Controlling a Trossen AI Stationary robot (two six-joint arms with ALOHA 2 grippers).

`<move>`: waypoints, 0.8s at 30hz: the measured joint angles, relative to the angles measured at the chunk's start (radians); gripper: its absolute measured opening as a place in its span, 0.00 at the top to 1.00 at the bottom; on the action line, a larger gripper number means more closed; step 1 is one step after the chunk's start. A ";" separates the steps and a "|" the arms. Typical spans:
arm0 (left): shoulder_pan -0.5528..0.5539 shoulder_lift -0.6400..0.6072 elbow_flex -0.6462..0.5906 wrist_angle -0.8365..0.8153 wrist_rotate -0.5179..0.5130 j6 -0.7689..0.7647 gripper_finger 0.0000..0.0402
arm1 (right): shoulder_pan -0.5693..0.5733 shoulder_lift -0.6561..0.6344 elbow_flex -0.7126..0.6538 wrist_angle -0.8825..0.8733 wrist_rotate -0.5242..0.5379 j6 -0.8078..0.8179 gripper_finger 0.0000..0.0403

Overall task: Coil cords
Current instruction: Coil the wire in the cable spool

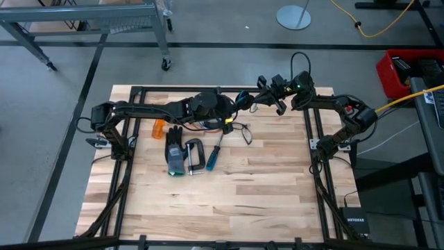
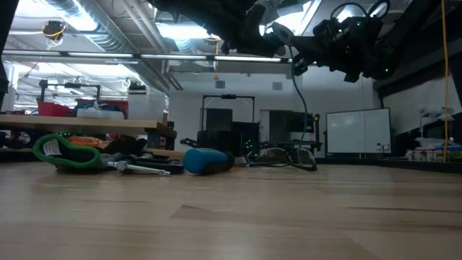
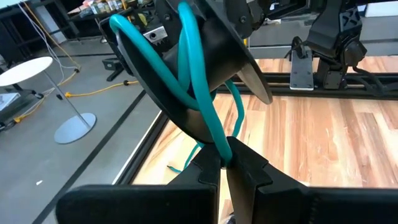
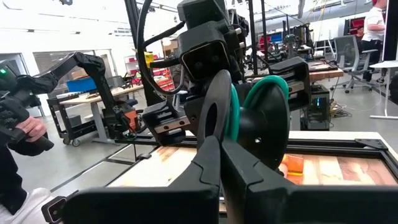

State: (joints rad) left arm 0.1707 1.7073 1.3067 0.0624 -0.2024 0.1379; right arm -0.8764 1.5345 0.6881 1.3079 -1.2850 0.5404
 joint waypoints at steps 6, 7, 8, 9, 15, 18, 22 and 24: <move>0.000 0.000 0.000 0.000 0.000 0.000 0.99 | 0.000 0.000 0.000 0.000 -0.001 0.000 1.00; 0.000 0.000 0.000 0.000 0.000 -0.001 0.99 | 0.000 0.000 0.000 0.000 -0.001 0.000 1.00; 0.000 0.000 0.000 -0.001 0.000 -0.001 0.99 | 0.000 0.000 0.000 0.000 -0.001 0.000 1.00; 0.000 0.000 0.000 -0.002 0.001 -0.003 0.99 | 0.000 0.000 0.000 0.000 -0.001 0.000 1.00; 0.000 0.000 0.000 -0.016 0.002 -0.074 0.99 | 0.000 0.000 0.000 -0.001 -0.002 0.000 1.00; -0.001 0.000 0.000 -0.034 0.004 -0.103 0.99 | -0.001 0.000 0.000 -0.001 0.002 -0.001 1.00; -0.001 0.001 0.000 -0.035 0.024 -0.117 0.99 | -0.001 0.000 0.001 0.001 0.013 -0.005 1.00; -0.001 0.001 0.000 -0.035 0.024 -0.119 0.99 | -0.001 0.000 0.001 0.001 0.017 -0.006 1.00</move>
State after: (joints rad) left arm 0.1696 1.7081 1.3064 0.0276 -0.1783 0.0193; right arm -0.8772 1.5345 0.6895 1.3087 -1.2675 0.5343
